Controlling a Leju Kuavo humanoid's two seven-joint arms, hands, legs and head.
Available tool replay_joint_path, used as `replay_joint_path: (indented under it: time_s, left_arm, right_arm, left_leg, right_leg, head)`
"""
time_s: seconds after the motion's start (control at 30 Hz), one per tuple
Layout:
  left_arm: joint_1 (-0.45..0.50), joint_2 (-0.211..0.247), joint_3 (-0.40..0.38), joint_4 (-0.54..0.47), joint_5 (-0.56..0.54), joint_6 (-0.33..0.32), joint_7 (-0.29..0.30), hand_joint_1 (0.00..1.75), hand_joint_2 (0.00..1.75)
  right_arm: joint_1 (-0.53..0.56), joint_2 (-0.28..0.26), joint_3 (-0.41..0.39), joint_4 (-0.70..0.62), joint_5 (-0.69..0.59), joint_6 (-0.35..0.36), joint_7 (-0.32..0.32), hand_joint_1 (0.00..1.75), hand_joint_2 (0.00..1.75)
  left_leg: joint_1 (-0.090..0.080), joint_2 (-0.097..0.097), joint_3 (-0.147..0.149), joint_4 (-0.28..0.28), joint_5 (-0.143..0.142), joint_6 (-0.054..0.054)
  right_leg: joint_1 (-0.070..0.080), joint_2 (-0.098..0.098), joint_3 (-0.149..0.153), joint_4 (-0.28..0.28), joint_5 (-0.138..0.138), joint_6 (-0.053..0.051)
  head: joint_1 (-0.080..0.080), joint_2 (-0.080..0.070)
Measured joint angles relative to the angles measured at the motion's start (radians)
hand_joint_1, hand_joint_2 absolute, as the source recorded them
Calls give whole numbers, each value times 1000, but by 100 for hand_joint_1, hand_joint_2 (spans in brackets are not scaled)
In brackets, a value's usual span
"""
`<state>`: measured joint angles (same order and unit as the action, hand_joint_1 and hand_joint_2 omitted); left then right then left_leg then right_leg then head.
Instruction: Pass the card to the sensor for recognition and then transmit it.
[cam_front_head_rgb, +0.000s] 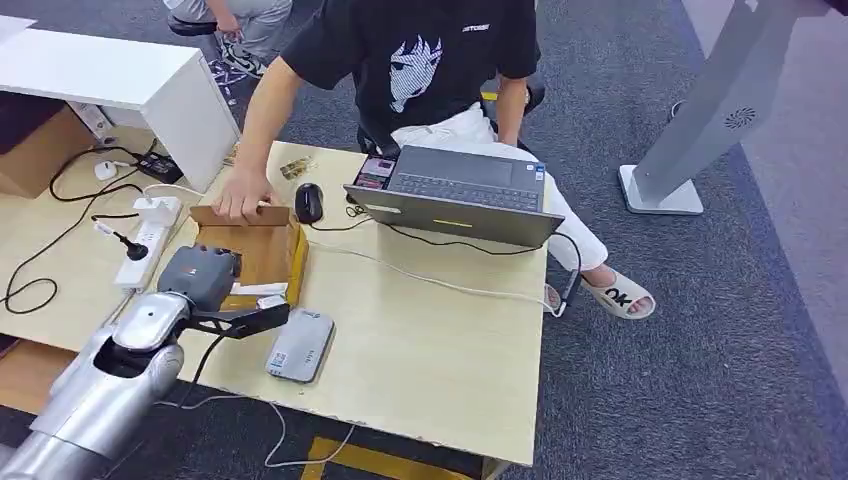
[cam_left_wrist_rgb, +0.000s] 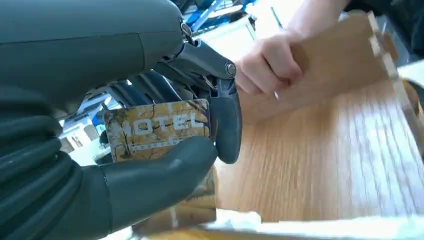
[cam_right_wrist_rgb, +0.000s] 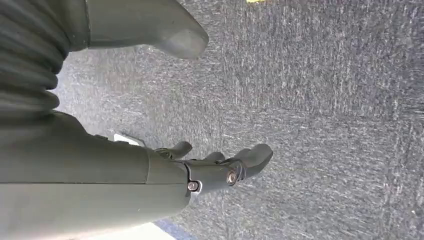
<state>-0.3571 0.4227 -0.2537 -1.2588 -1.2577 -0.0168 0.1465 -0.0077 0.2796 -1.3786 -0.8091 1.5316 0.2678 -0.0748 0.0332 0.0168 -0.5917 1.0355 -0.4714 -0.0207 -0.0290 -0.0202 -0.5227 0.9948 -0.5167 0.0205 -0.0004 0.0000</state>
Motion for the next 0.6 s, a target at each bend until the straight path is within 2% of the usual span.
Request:
replay_joint_path:
  time_s: [0.1, 0.2, 0.4, 0.6]
  left_arm:
    - [-14, 10, 0, -41, 7, 7, 20, 175, 175]
    - [-36, 24, 9, -101, 67, 7, 30, 175, 175]
    - [-48, 81, 93, -257, 181, 2, 18, 175, 175]
    - [-52, 124, 159, -333, 200, -3, 15, 175, 175]
  right_arm:
    - [1, 0, -4, 0, 1, 0, -1, 0, 175]
    - [2, 0, -8, 0, -4, 1, -2, 0, 175]
    - [13, 0, -8, -7, -49, 8, 19, 0, 175]
    - [22, 0, 0, -13, -69, 11, 26, 0, 175]
  left_leg:
    - [0, 0, 0, 0, 0, 0]
    - [0, 0, 0, 0, 0, 0]
    - [0, 0, 0, 0, 0, 0]
    - [0, 0, 0, 0, 0, 0]
  right_leg:
    - [0, 0, 0, 0, 0, 0]
    - [0, 0, 0, 0, 0, 0]
    - [0, 0, 0, 0, 0, 0]
    - [0, 0, 0, 0, 0, 0]
  head:
    - [0, 0]
    - [0, 0]
    - [0, 0]
    - [0, 0]
